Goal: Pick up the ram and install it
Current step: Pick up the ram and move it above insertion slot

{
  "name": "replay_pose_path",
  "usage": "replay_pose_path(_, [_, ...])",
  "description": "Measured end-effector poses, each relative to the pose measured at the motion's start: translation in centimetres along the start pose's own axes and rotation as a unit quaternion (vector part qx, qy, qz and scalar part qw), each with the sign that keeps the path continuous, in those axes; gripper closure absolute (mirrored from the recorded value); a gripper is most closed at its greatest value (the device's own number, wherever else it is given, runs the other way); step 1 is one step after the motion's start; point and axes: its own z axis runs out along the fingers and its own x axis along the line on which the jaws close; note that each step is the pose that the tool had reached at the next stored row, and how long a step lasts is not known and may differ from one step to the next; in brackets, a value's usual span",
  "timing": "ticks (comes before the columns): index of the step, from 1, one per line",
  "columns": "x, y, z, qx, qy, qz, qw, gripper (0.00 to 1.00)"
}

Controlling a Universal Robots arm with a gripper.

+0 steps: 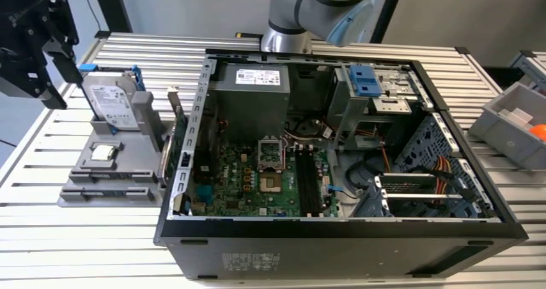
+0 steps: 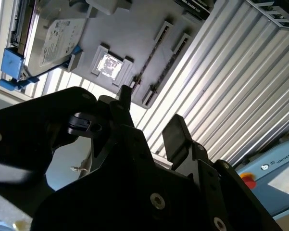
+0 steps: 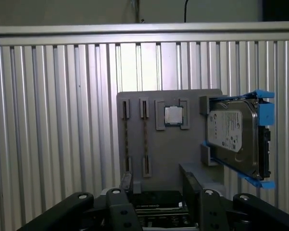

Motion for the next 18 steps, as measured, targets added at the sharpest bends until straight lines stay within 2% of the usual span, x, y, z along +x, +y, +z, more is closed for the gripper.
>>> replay_pose_path(3, [0.01, 0.00, 0.29, 0.0016, 0.0000, -0.002, 1.00000, 0.00])
replay_pose_path(18, [0.04, -0.01, 0.74, 0.0018, 0.0000, -0.003, 1.00000, 0.00])
